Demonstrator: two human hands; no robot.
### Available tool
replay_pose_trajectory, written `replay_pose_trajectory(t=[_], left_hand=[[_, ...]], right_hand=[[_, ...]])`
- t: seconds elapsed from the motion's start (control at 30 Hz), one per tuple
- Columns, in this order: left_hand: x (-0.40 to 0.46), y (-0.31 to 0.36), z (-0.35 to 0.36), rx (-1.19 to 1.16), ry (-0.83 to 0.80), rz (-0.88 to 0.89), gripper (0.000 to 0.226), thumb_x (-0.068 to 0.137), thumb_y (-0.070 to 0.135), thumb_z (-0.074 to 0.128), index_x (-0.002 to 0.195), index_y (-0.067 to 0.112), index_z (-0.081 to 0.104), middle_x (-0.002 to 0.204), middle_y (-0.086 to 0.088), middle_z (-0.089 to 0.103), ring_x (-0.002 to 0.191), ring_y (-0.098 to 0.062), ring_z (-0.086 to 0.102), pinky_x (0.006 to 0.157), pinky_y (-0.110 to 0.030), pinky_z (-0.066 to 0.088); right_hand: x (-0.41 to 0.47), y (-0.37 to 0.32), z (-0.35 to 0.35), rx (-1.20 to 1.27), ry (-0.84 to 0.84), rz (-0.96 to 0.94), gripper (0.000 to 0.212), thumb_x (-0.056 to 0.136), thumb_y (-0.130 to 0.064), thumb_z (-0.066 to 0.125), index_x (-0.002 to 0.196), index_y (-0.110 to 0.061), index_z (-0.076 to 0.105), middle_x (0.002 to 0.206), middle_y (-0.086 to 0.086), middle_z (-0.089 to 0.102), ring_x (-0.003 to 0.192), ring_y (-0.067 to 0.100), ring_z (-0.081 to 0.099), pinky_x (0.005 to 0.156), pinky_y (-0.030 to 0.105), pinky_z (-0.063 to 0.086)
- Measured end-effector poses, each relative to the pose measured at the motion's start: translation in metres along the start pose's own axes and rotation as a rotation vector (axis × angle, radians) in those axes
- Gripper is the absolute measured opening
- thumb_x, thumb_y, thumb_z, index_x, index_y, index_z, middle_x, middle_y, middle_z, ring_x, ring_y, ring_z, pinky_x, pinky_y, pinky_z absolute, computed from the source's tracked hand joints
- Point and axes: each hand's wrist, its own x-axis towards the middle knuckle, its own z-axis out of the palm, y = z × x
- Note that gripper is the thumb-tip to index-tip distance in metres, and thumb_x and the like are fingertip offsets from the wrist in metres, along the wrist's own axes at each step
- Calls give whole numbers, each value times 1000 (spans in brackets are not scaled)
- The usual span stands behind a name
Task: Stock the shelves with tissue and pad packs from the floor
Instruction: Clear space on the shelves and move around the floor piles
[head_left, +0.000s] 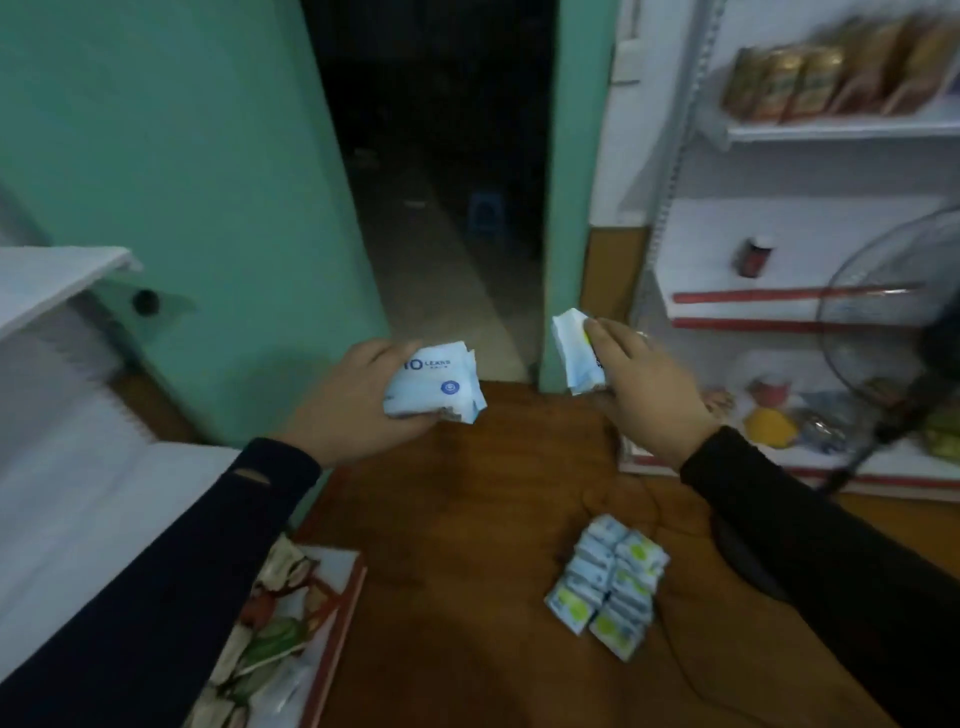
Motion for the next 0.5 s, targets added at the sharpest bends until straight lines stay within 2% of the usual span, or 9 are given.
replay_pose_trajectory(t=[0.1,0.23,0.37,0.43,0.5], left_hand=[[66,18,59,-91,-104,100,85,63,70,58,133,23,46,120,8,46,112,-13,45,92,-25,37],[149,33,141,-145,-214,225,85,71,54,73,141,21,39,134,3,44,123,-15,41,97,-25,35],[230,37,233,-177,-364,316,85,73,45,74,144,17,37,134,-1,42,127,-17,33,98,-20,28],[263,35,279,-170,-455,343,84,72,47,69,144,20,36,134,0,41,128,-19,33,101,-25,31],[286,33,328,-157,-525,359,83,71,53,61,144,23,36,133,0,41,127,-21,35,101,-30,35]], right_hand=[[-12,54,26,-33,-70,97,75,68,-11,77,134,3,46,131,24,52,110,44,55,89,48,48],[-18,118,68,-95,-148,264,80,62,-7,78,135,2,46,129,21,54,110,41,57,88,46,49],[-25,175,125,-105,-221,424,77,78,-16,73,144,-3,34,142,17,44,126,35,47,100,46,44],[-29,201,158,-85,-273,496,73,87,-18,66,148,-6,28,149,13,37,134,32,40,105,47,40],[-33,226,192,-64,-322,558,72,88,-19,67,147,-6,29,148,13,38,133,31,41,103,47,41]])
